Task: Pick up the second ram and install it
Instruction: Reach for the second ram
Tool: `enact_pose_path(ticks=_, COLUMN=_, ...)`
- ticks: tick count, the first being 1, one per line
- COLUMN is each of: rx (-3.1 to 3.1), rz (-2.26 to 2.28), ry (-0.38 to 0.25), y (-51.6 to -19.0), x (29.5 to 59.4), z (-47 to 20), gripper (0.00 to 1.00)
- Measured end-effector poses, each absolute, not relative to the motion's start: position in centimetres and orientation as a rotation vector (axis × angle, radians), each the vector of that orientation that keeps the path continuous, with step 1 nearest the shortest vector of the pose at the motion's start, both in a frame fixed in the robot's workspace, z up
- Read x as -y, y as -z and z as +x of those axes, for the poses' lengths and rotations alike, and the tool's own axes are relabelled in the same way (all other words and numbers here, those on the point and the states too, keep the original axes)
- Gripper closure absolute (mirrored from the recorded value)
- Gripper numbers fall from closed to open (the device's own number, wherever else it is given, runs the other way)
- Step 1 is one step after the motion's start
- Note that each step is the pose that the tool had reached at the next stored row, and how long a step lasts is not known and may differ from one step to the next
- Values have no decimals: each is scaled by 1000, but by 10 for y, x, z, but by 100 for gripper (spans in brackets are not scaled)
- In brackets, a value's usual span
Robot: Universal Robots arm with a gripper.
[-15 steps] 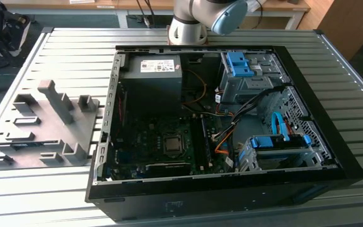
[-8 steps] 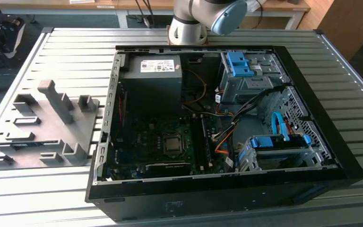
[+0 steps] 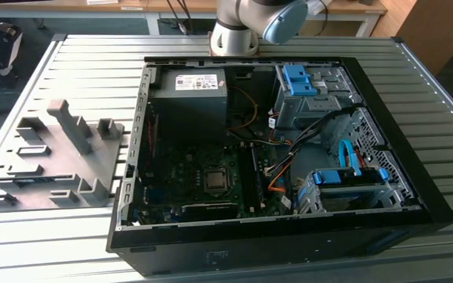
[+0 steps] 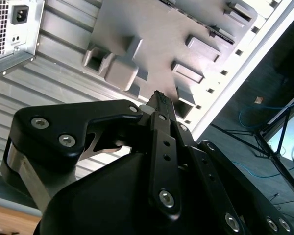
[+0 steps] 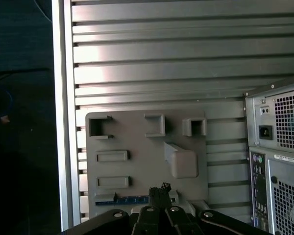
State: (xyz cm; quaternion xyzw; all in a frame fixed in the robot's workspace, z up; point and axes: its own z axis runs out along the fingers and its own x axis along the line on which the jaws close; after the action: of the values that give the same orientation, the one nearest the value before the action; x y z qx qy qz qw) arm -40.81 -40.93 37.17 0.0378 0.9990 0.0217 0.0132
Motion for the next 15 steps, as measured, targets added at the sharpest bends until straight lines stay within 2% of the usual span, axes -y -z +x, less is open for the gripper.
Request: enact_pose_path(ticks=15, rx=-3112, rz=118, ry=-68, y=-363, x=409, z=-437, gripper=90)
